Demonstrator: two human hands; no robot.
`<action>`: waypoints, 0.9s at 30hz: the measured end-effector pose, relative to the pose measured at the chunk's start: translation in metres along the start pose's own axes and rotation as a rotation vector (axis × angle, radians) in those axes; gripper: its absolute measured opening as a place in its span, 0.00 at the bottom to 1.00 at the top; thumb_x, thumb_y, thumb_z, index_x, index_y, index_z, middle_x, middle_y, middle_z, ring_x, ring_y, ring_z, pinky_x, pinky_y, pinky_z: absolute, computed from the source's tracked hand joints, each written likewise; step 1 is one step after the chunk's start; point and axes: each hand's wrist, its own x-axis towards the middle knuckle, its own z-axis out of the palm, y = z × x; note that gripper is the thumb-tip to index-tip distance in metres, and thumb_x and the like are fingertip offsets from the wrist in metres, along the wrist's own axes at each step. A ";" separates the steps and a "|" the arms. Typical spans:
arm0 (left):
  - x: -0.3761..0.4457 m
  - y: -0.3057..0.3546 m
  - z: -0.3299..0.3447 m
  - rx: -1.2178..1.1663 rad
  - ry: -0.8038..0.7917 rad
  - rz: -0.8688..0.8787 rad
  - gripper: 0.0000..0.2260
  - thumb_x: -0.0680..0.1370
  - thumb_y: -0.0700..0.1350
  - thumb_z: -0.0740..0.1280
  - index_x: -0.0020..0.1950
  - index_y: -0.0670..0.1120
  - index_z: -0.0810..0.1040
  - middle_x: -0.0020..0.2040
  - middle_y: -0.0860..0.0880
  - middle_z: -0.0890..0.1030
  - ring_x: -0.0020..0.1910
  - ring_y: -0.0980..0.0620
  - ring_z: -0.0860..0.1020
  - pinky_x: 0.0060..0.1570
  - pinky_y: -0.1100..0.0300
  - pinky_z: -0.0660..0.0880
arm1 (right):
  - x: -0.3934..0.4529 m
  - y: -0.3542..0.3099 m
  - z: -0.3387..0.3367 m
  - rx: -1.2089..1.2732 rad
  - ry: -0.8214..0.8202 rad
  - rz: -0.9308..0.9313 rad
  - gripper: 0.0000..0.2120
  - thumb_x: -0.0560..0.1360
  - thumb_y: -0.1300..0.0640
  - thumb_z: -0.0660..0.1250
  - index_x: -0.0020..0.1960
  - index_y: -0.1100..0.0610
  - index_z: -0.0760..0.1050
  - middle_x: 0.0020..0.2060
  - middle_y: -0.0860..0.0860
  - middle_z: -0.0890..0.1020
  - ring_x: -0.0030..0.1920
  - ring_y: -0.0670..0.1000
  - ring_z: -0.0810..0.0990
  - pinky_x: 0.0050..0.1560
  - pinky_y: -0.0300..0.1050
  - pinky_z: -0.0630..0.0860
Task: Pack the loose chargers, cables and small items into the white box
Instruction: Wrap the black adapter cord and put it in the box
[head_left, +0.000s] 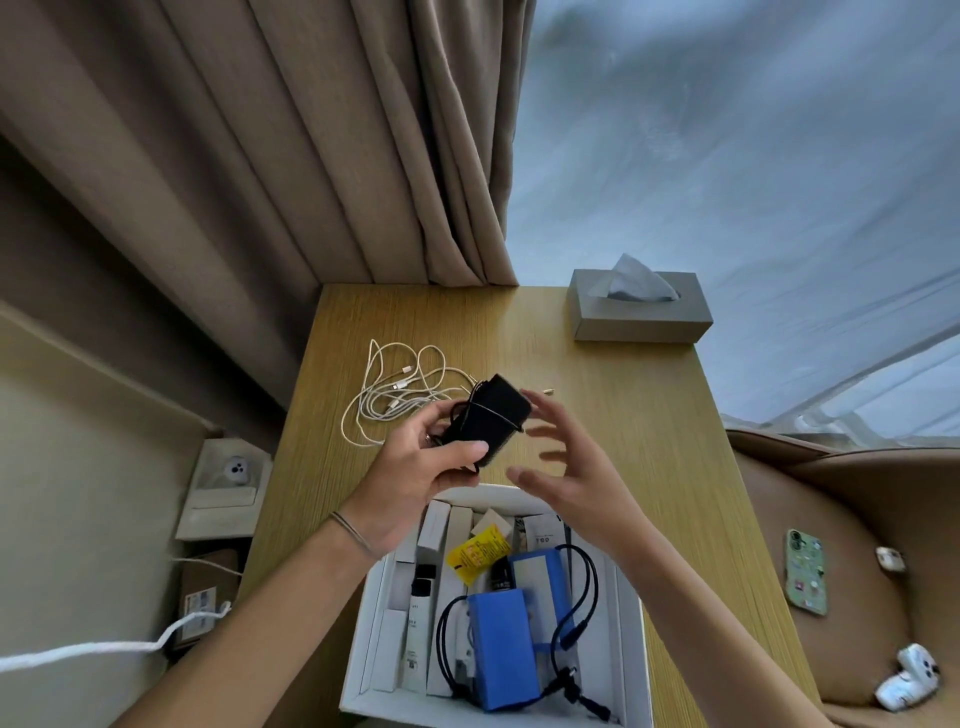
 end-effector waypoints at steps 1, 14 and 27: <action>-0.003 0.003 0.000 -0.027 -0.022 -0.014 0.23 0.70 0.40 0.74 0.65 0.44 0.77 0.55 0.40 0.82 0.50 0.45 0.82 0.42 0.57 0.81 | 0.000 -0.002 0.002 -0.001 -0.017 -0.017 0.33 0.75 0.59 0.74 0.75 0.45 0.66 0.66 0.40 0.76 0.66 0.40 0.74 0.65 0.39 0.71; -0.036 0.046 -0.005 -0.224 -0.160 -0.116 0.19 0.70 0.45 0.74 0.59 0.40 0.82 0.47 0.42 0.82 0.42 0.48 0.79 0.34 0.61 0.78 | 0.017 -0.006 0.026 -0.215 -0.183 -0.021 0.08 0.78 0.59 0.70 0.57 0.53 0.81 0.51 0.46 0.84 0.53 0.44 0.81 0.57 0.44 0.75; -0.032 0.028 -0.041 0.711 0.372 0.279 0.16 0.73 0.43 0.75 0.59 0.55 0.79 0.48 0.57 0.83 0.47 0.61 0.81 0.39 0.72 0.75 | -0.016 -0.074 -0.012 -0.024 -0.297 -0.094 0.13 0.80 0.50 0.65 0.39 0.52 0.81 0.29 0.55 0.71 0.30 0.59 0.66 0.33 0.46 0.65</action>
